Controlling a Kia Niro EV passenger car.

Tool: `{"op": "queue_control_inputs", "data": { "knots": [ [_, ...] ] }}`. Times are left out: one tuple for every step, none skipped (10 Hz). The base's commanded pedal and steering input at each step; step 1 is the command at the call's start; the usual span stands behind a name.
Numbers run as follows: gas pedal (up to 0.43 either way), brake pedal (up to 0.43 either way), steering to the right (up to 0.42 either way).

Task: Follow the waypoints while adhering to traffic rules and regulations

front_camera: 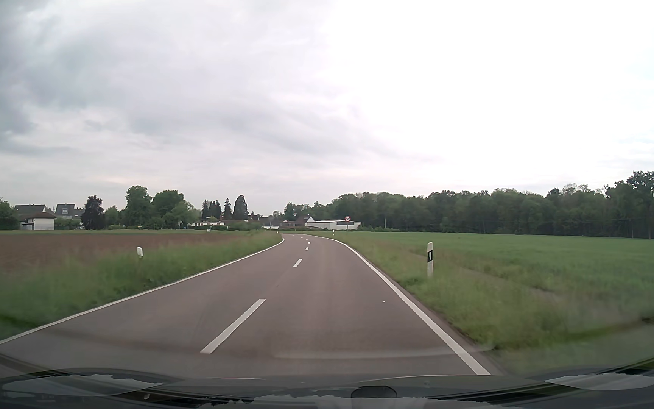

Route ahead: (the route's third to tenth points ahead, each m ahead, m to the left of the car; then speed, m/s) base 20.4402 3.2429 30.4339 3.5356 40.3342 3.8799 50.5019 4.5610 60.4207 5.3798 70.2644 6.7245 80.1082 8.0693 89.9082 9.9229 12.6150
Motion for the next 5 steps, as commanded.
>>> {"op": "queue_control_inputs", "data": {
  "knots": [
    [0.079, 0.0, -0.001],
    [0.079, 0.0, -0.001],
    [0.079, 0.0, -0.001],
    [0.079, 0.0, -0.001],
    [0.079, 0.0, -0.001]
  ]
}}
